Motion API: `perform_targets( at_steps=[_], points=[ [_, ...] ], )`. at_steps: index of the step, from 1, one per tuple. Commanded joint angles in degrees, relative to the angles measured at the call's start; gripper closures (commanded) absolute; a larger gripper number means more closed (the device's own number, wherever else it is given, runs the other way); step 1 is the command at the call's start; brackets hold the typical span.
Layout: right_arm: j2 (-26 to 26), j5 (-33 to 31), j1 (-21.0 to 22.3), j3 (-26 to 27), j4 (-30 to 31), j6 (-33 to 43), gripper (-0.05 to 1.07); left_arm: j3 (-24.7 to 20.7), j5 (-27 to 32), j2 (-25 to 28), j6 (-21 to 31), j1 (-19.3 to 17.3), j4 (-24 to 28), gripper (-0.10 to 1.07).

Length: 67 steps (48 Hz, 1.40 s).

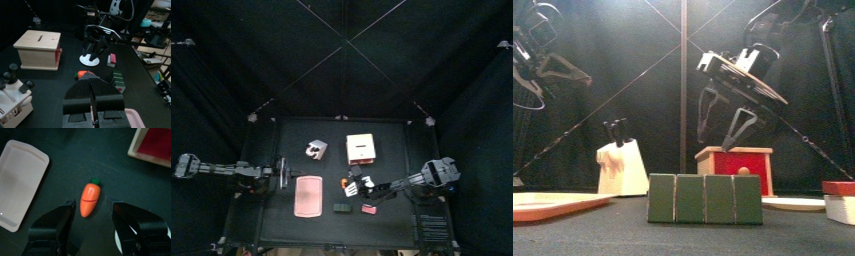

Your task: Grab sushi roll

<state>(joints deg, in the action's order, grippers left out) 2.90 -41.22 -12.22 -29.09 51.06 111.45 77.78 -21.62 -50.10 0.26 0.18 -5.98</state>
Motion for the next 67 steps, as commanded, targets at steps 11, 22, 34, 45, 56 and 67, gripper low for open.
perform_targets(
  at_steps=[11, 22, 34, 45, 56, 67],
  points=[
    [-10.63, -0.09, 0.35, -4.92, 5.98, 0.18, 0.17, -2.55, -2.81, 0.26, 0.18, 3.16, -0.18, 0.58],
    [-18.98, -0.26, 0.97, -10.55, 9.05, 0.35, 0.17, -6.06, -2.99, 5.10, 0.09, 8.70, -0.53, 0.27],
    [-28.56, -0.18, 1.85, -15.82, 15.12, 0.70, 0.17, -12.92, -2.37, 16.26, 0.09, 12.66, -0.53, 0.18],
    [-34.37, 0.00, 2.29, -19.07, 18.63, 0.35, 0.17, -21.27, 4.04, 26.54, 0.00, 12.92, -5.54, 0.18],
    [-37.62, 0.09, 2.20, -22.94, 19.34, 1.23, 0.17, -30.59, 16.44, 33.84, -0.09, 13.10, -9.67, 0.18],
    [-38.41, 1.41, 1.67, -23.20, 21.01, 0.70, 0.17, -38.06, 21.18, 41.66, -0.09, 13.18, -9.84, 0.18]
  ],
)
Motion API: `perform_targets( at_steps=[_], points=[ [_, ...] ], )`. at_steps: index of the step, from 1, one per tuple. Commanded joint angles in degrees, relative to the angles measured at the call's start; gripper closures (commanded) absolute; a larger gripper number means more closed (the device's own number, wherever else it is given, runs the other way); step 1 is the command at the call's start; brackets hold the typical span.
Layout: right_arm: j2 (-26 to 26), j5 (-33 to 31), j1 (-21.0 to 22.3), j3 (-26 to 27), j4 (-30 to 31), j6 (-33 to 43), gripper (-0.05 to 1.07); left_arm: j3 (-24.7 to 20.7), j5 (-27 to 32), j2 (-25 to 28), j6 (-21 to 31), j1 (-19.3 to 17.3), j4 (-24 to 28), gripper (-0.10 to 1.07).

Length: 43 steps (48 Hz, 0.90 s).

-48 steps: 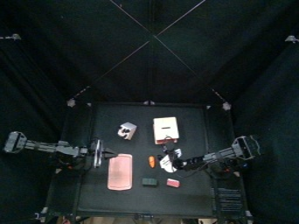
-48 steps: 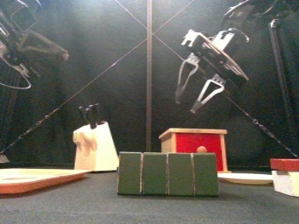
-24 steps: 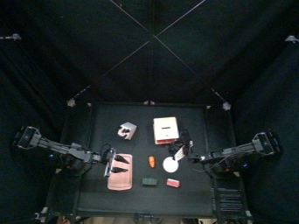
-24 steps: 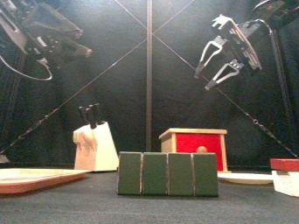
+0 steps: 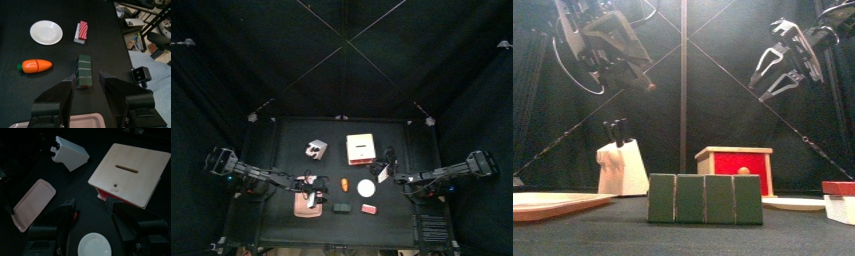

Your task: Grab sushi roll

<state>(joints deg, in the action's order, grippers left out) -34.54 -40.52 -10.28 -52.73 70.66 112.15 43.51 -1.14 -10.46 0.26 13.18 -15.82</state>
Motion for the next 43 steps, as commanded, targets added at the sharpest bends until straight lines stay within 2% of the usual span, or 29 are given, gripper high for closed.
perform_targets(
  at_steps=[1, 11, 20, 32, 43],
  points=[
    [-1.05, 0.88, -0.26, 0.35, 1.58, 0.00, 0.17, -4.48, 0.97, 2.55, -0.09, 0.18, 0.00, 0.18],
    [-1.32, 1.85, -0.35, -1.23, 0.44, -0.09, 0.17, -11.43, 8.70, 8.96, 0.00, 0.18, 0.00, 0.18],
    [-2.64, 1.85, -0.97, -2.64, 0.00, 0.00, 0.17, -15.56, 15.82, 11.69, 0.18, 0.18, 1.41, 0.18],
    [-4.66, 1.85, -1.76, -4.48, -1.76, 0.00, 0.17, -17.31, 18.37, 15.82, 0.18, 0.79, 1.49, 0.15],
    [-4.83, 1.85, -1.67, -5.01, -1.76, -0.09, 0.17, -18.28, 19.07, 18.19, 0.18, 0.79, 1.67, 0.01]
  ],
)
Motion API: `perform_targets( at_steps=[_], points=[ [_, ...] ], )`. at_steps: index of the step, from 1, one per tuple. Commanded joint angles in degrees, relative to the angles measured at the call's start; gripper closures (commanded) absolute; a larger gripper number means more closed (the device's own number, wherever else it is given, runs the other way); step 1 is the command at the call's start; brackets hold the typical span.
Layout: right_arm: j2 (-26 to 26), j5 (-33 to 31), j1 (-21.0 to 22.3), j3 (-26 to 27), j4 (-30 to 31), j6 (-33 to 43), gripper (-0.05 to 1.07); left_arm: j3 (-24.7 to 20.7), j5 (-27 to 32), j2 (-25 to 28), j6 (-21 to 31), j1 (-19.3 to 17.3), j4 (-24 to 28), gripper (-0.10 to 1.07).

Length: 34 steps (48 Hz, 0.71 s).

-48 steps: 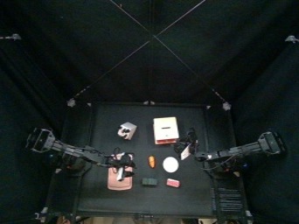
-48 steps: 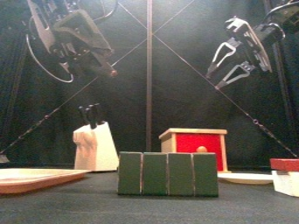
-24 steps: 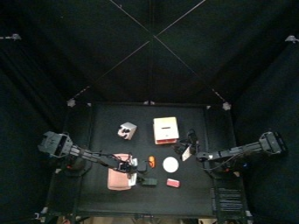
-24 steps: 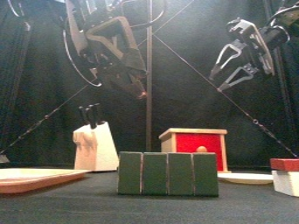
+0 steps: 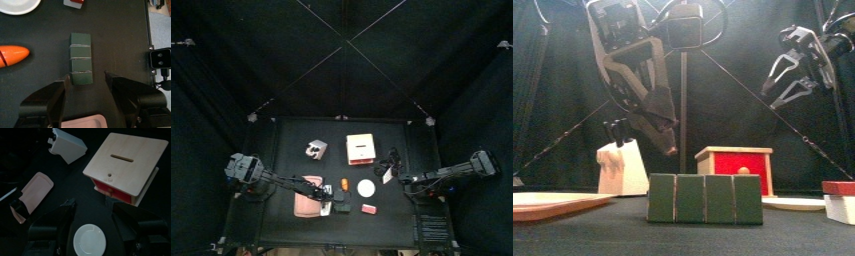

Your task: Grab sushi roll

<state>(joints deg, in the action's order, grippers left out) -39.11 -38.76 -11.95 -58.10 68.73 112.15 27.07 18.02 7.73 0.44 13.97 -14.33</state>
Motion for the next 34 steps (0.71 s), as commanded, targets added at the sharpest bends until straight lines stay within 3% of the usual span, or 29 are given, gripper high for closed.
perform_targets(
  at_steps=[1, 34],
  points=[
    [-0.26, 0.09, 0.09, 0.35, 0.18, -0.09, 0.17, -1.85, 0.00, 0.09, 0.09, 0.00, 0.26, 0.00],
    [-0.26, 0.09, 0.44, 0.00, 0.00, -0.09, 0.17, -6.50, 0.53, 7.47, 0.00, -0.35, 3.43, -0.03]
  ],
)
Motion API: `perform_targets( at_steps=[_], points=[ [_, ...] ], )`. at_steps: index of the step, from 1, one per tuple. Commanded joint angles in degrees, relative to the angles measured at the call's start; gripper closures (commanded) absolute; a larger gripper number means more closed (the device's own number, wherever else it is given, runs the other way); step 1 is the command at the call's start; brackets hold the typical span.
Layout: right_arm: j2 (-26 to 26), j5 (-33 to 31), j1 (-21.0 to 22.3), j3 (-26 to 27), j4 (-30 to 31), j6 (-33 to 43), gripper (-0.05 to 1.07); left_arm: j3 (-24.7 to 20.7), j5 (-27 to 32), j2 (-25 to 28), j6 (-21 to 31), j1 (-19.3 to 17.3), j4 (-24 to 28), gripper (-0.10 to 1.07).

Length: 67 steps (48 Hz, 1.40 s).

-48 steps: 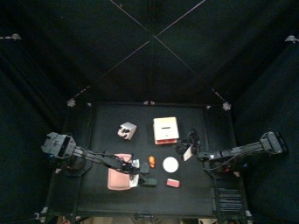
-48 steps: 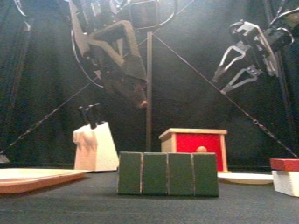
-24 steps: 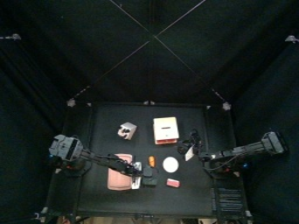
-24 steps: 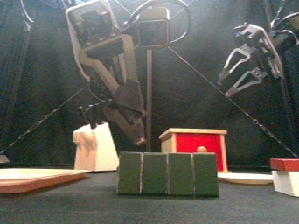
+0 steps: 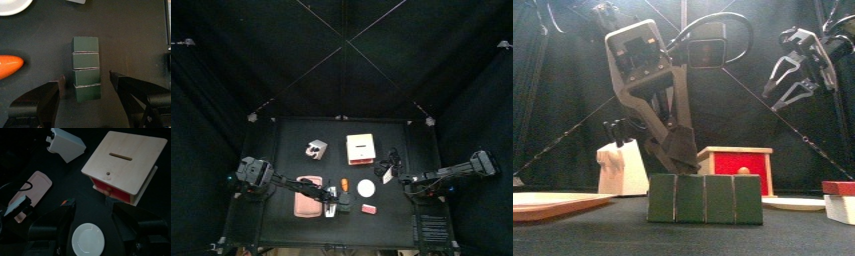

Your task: Grab sushi roll

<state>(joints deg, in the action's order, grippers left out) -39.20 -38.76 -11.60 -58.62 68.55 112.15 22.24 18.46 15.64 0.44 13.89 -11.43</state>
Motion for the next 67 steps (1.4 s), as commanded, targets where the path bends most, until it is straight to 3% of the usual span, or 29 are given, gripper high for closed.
perform_targets(
  at_steps=[1, 67],
  points=[
    [-0.18, 0.09, 0.09, 0.53, 0.18, -0.09, 0.17, -1.67, 0.09, -0.35, 0.00, -0.26, 0.53, -0.03],
    [0.09, 0.09, 0.18, 0.44, 0.09, 0.09, 0.17, -2.11, 1.14, 1.67, 0.00, 0.00, 0.62, -0.02]
  ],
)
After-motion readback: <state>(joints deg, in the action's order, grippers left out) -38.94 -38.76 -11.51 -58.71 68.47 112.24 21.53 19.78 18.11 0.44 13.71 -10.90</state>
